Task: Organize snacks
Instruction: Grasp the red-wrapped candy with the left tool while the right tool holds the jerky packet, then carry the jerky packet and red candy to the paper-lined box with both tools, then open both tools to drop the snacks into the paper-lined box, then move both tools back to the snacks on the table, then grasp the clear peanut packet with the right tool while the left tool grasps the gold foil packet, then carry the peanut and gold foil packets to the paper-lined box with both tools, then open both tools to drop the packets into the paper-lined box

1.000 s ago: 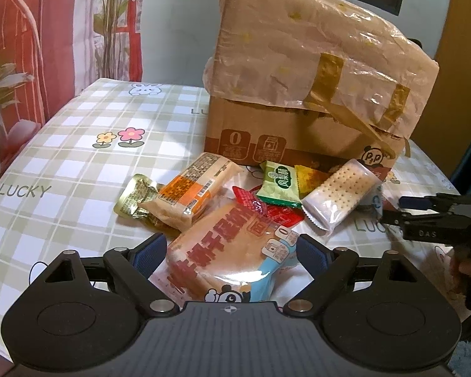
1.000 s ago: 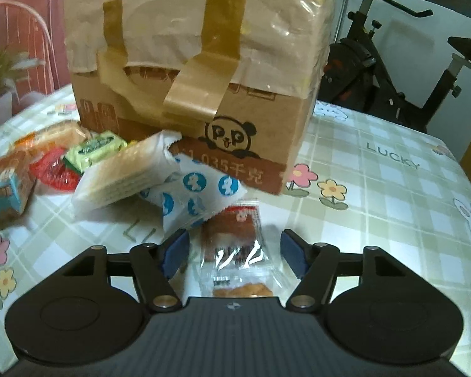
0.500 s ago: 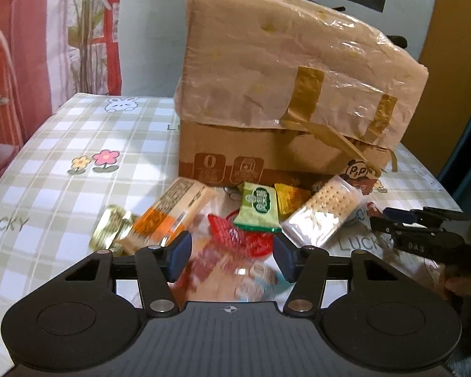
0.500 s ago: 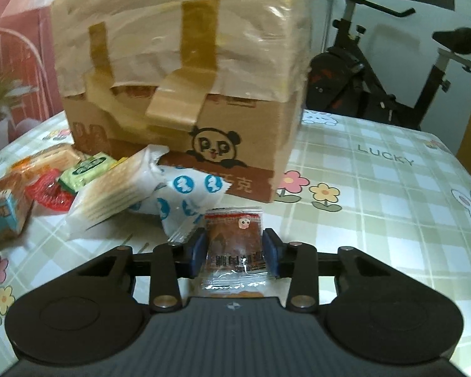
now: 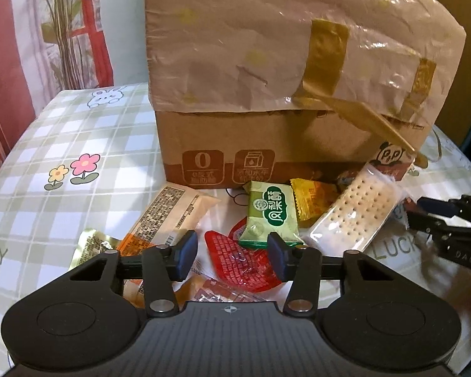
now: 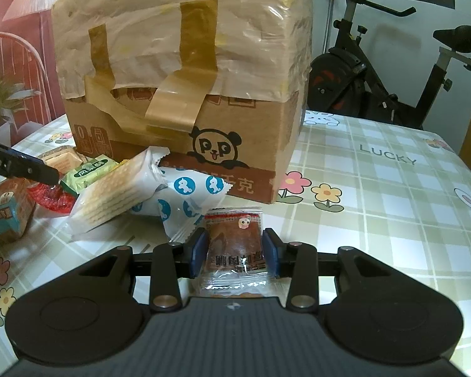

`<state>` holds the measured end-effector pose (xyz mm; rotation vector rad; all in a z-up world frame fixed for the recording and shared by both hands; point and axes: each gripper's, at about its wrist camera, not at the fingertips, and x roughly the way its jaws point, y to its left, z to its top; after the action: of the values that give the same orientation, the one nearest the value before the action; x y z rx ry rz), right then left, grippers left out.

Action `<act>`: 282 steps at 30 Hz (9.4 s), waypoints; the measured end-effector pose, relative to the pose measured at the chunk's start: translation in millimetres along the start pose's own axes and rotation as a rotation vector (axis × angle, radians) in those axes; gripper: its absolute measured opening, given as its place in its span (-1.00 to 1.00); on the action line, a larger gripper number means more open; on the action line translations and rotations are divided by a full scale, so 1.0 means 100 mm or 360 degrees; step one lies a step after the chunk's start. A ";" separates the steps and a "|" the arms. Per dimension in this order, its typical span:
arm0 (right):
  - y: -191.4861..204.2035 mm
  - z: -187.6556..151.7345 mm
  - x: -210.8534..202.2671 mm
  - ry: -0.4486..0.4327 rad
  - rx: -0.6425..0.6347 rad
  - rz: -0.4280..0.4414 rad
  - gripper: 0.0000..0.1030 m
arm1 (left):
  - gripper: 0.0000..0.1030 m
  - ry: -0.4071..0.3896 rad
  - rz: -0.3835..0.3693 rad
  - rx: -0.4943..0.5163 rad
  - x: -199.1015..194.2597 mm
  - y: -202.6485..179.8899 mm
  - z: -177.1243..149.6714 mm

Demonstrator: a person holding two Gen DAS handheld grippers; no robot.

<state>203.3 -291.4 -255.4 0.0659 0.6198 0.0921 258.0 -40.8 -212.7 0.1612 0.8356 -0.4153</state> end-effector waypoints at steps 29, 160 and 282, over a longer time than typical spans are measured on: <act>-0.02 0.00 0.01 -0.0005 0.0038 0.0000 -0.21 | -0.53 -0.0040 0.0041 -0.0082 -0.16 0.00 -0.06; -0.12 0.10 -0.22 0.0109 0.0134 0.0058 -0.64 | 0.16 -0.0199 0.0143 -0.0564 -0.75 0.70 -0.24; 0.23 2.24 -0.10 -0.0283 -0.0104 0.0229 -0.08 | 0.27 -0.0651 0.0029 -0.0127 -0.83 -0.11 1.53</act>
<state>323.9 -277.2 -65.5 0.0546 0.4334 0.2428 308.6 -72.6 -49.3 0.0074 0.4468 -0.3805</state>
